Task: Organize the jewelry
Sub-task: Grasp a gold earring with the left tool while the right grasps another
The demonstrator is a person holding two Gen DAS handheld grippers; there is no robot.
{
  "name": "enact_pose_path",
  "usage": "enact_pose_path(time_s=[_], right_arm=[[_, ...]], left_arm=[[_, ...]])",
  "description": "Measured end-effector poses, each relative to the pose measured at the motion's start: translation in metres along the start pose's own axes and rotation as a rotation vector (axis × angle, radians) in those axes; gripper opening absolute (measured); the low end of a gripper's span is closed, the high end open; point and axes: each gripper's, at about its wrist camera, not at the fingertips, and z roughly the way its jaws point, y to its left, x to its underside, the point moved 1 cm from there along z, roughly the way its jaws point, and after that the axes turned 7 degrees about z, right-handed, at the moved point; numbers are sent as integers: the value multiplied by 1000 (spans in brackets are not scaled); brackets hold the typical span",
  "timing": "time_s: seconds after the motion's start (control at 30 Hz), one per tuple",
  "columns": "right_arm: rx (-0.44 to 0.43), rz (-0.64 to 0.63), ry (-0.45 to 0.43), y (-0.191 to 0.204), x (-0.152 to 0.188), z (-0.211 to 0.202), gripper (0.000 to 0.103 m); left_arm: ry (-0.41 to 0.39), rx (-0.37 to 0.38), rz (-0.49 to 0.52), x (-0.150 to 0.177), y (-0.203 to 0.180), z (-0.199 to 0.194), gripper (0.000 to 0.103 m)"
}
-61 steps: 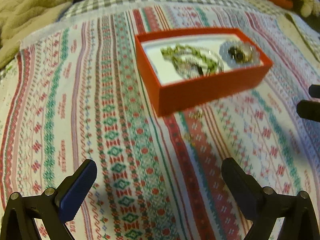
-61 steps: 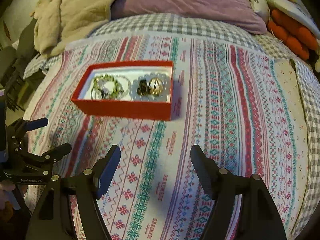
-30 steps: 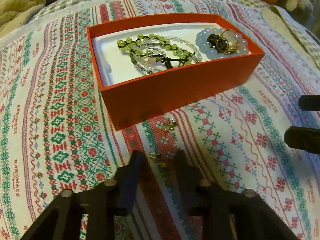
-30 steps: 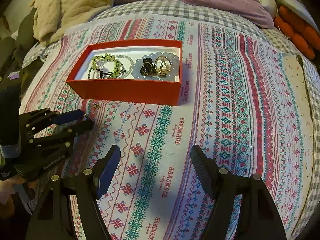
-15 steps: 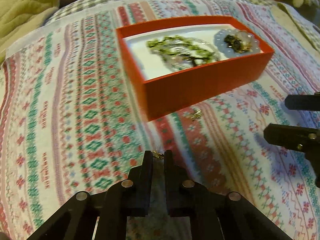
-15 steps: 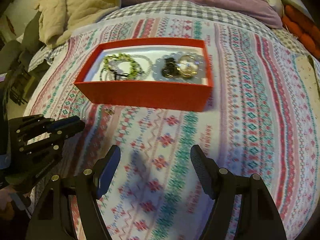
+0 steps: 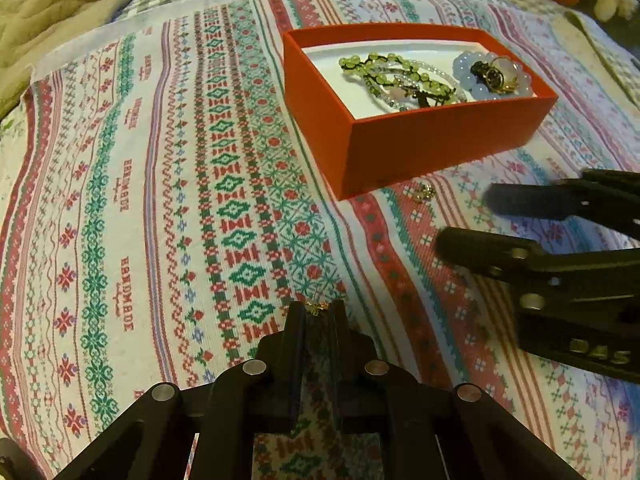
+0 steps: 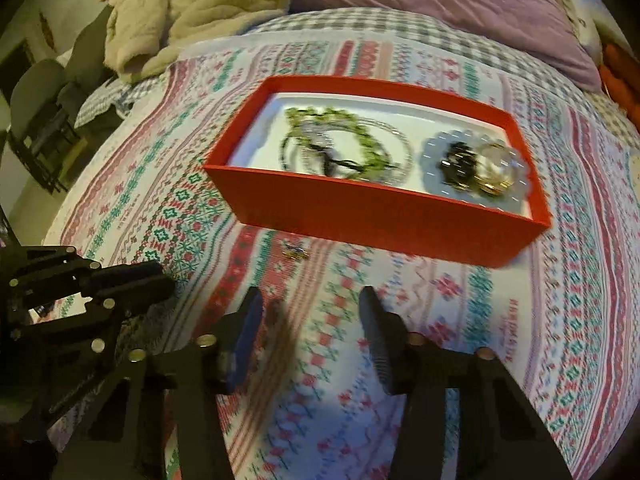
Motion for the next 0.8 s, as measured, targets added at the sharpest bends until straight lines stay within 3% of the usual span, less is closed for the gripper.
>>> enact_pose_path(time_s=[0.5,0.8], right_arm=[[1,-35,-21,16,-8,20,12],[0,-42,-27,19,-10,18,5]], left_arm=[[10,31,-20,2,2,1,6],[7,27,-22,2,3,1,6]])
